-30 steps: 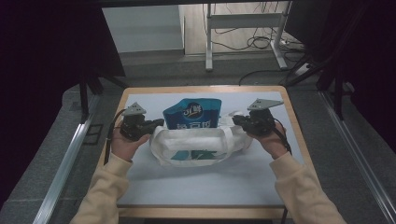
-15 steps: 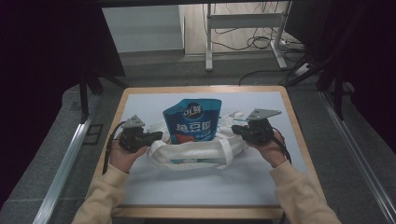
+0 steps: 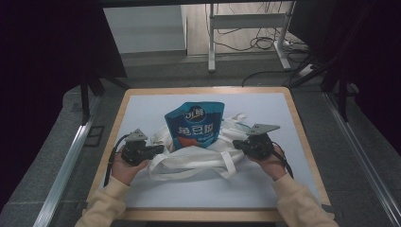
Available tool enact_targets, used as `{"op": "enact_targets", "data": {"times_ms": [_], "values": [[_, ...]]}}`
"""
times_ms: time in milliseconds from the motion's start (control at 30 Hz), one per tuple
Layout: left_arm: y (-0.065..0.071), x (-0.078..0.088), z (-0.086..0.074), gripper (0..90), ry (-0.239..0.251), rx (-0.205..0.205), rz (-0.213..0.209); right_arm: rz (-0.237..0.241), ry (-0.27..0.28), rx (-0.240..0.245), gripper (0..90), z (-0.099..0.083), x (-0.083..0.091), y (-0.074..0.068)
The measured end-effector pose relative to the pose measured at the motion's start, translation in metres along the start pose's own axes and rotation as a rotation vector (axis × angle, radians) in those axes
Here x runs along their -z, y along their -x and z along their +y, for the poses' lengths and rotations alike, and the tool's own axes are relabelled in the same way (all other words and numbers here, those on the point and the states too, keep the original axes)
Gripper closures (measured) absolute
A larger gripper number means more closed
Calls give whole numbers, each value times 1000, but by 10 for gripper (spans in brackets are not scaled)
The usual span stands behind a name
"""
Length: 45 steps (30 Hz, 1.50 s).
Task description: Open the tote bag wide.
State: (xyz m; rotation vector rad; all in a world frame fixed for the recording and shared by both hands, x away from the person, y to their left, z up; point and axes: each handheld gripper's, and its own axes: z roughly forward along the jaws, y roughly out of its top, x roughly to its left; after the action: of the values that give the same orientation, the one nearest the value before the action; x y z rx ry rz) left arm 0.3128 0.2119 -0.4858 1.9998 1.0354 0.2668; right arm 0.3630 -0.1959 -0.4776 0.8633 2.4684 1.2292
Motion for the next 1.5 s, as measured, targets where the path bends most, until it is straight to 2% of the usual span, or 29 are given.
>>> {"op": "enact_targets", "data": {"times_ms": [167, 400, 633, 733, 800, 867, 933, 967, 1100, 1133, 1233, 1300, 1367, 1467, 1500], "values": [[4, -9, -8, 898, -38, -17, 13, 8, -33, -1, 886, -14, -6, -2], [5, -16, -13, 898, -46, -20, 16, 27, -90, -8, 889, -35, -18, -8], [3, -19, -15, 898, -41, -2, 13, 25, -83, -1, 889, -34, -19, -7], [5, -17, -11, 898, -47, -8, 32, 29, -70, -10, 888, -34, -17, -8], [7, -14, -5, 897, -32, -13, 46, 31, -36, -22, 887, -29, -15, -9], [8, -12, 1, 897, -19, -19, 51, 30, -29, -23, 887, -27, -14, -9], [8, -10, 9, 897, -4, -14, 55, 25, -5, -17, 887, -20, -11, -12], [7, -10, 12, 897, -4, -18, 58, 26, 22, -3, 887, -10, -9, -16], [5, -16, 21, 897, -20, -8, 77, 47, 35, 12, 887, 0, -12, -25], [3, -21, 23, 897, -32, -7, 95, 55, 34, 18, 887, 2, -14, -27], [-3, -29, 27, 897, -56, 18, 101, 82, 15, 45, 887, 5, -24, -37], [-6, -33, 29, 898, -71, 26, 113, 94, -16, 63, 888, 2, -30, -42], [-9, -35, 31, 898, -83, 28, 132, 102, -35, 67, 888, -2, -33, -44], [-14, -41, 33, 898, -87, 67, 124, 128, -71, 45, 889, -13, -37, -44], [-15, -43, 33, 899, -94, 66, 126, 133, -79, 41, 890, -16, -38, -44]]}}
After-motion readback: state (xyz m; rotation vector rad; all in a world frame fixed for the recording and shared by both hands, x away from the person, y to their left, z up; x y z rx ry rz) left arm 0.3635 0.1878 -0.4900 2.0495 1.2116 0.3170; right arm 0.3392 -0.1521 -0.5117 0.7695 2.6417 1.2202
